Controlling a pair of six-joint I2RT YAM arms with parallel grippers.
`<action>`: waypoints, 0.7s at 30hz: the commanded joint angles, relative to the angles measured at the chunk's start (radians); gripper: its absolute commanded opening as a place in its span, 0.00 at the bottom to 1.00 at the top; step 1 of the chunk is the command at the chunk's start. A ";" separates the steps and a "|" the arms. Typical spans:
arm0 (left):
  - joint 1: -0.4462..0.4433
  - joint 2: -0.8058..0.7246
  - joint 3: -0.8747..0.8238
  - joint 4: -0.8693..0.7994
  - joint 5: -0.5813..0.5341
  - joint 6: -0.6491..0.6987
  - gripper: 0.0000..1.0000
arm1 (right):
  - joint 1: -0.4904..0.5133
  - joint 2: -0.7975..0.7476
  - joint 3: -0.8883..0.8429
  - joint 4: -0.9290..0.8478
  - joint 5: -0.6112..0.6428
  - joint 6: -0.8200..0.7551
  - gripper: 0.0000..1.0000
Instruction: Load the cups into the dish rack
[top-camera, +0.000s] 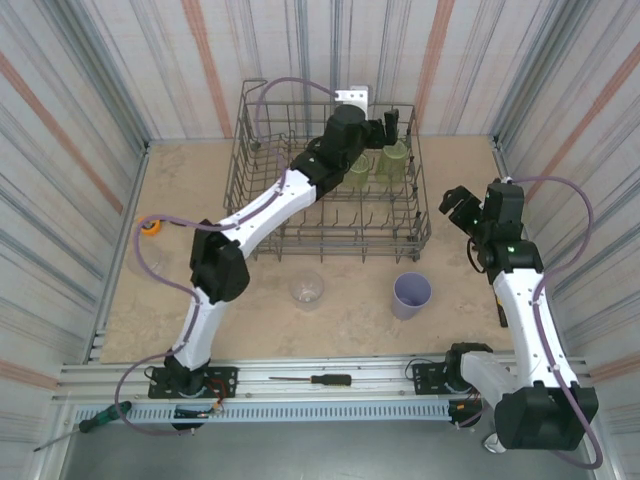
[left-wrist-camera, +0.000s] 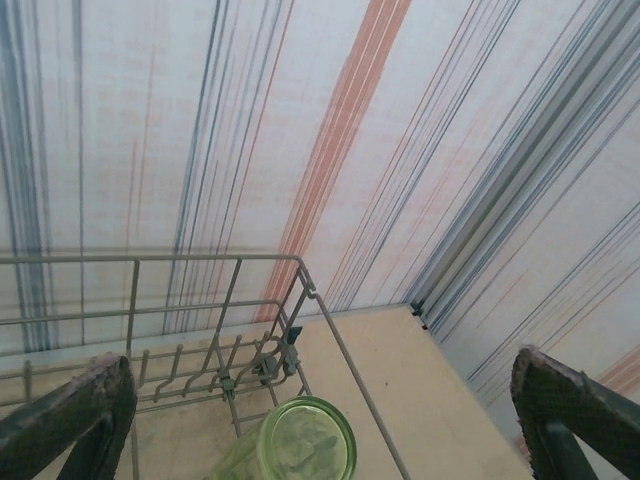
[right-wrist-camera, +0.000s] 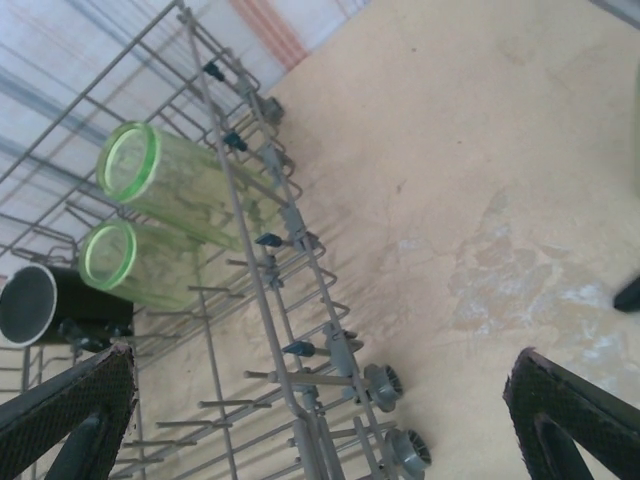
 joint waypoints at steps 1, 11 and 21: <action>-0.006 -0.124 -0.085 -0.046 -0.017 0.010 0.99 | -0.005 -0.017 0.051 -0.102 0.104 0.015 0.99; -0.006 -0.385 -0.352 -0.149 -0.038 0.031 0.99 | -0.010 0.101 0.143 -0.263 0.076 -0.014 0.99; -0.006 -0.582 -0.533 -0.294 -0.033 -0.006 0.99 | -0.006 0.113 0.145 -0.310 0.087 -0.016 0.99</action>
